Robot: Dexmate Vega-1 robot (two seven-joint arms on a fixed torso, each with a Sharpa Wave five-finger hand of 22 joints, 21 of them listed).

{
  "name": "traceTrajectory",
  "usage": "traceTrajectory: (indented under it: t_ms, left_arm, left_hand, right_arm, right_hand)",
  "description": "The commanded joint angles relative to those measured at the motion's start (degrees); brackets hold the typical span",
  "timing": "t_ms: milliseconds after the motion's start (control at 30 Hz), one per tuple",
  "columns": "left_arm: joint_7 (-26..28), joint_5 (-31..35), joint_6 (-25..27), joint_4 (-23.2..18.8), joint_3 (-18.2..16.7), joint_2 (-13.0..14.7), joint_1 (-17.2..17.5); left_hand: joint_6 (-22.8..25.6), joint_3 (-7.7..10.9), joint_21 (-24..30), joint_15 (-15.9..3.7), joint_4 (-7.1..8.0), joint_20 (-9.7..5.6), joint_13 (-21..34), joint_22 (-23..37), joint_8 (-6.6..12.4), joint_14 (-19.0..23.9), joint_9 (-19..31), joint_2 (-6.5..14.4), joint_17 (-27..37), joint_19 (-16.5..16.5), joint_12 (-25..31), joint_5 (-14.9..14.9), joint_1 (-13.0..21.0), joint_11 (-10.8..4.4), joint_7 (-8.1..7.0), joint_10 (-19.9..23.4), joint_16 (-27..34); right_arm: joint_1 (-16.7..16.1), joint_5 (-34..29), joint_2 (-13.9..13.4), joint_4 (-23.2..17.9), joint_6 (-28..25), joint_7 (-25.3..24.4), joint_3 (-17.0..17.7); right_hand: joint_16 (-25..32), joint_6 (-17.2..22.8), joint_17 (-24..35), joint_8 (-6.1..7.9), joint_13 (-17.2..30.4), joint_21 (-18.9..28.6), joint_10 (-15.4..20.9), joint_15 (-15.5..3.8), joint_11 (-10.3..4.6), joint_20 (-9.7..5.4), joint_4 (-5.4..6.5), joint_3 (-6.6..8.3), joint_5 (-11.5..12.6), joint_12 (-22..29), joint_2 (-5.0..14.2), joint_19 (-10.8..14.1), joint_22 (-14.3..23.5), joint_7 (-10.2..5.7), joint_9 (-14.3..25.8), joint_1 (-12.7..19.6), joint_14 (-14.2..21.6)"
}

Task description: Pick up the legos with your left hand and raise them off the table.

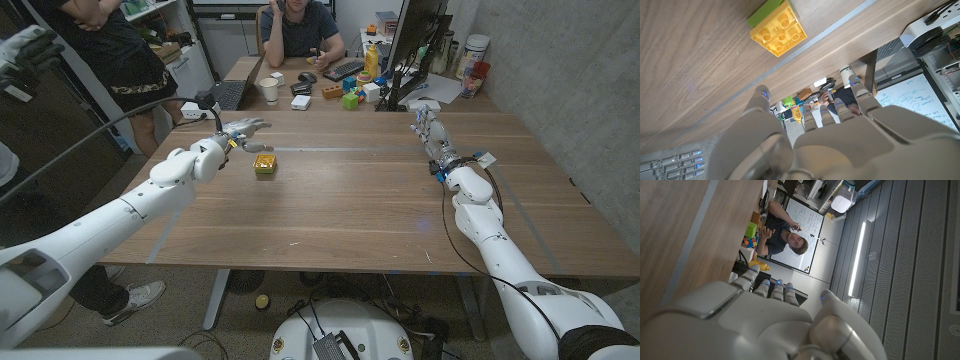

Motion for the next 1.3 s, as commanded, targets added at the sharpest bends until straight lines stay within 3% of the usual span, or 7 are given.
traceTrajectory:
  t_ms: [33,433,1300]
  left_arm:
    - [-2.52,-0.32,1.14,-0.28,1.08,0.48,0.49]
    - [-2.24,0.78,2.07,-0.02,1.68,0.61,0.88]
    - [-0.11,0.27,-1.86,9.01,5.46,-3.95,-3.54]
  left_hand:
    - [-0.58,-0.12,0.02,0.06,-0.04,-0.21,0.18,0.14,-0.08,-0.66,0.29,0.00,0.14,0.59,0.12,0.35,0.69,0.12,-0.11,-0.40,0.03]
    - [-0.88,-0.34,-0.13,0.17,0.01,-0.19,0.19,0.15,-0.13,-0.63,0.30,-0.02,0.15,0.77,0.20,0.34,0.89,0.13,-0.11,-0.58,0.09]
    - [-1.34,-0.80,-0.18,0.12,0.24,-0.15,0.19,0.17,-0.14,-0.34,0.33,0.19,0.18,1.91,0.35,0.35,1.26,0.20,-0.12,-1.01,0.26]
  right_arm:
    - [0.38,-0.12,0.03,0.45,0.17,-0.26,-0.37]
    - [0.16,-0.11,-0.36,-0.09,0.35,-0.01,-0.54]
    - [2.59,-1.09,-0.86,3.01,1.71,0.68,-1.53]
  right_hand:
    - [0.24,0.37,0.16,0.29,0.13,0.23,0.07,-0.06,-0.43,0.01,0.00,-0.21,0.52,0.11,0.46,0.32,0.09,-0.07,0.18,0.34,0.25]
    - [0.25,0.42,0.16,0.28,0.13,0.22,0.19,0.01,-0.37,-0.01,-0.01,-0.22,0.57,0.13,0.51,0.34,0.09,-0.12,0.18,0.36,0.39]
    - [0.19,0.56,0.15,0.27,0.13,0.21,0.33,0.13,-0.25,-0.31,-0.09,-0.25,0.71,0.11,0.55,0.41,0.08,-0.19,0.18,0.49,0.64]
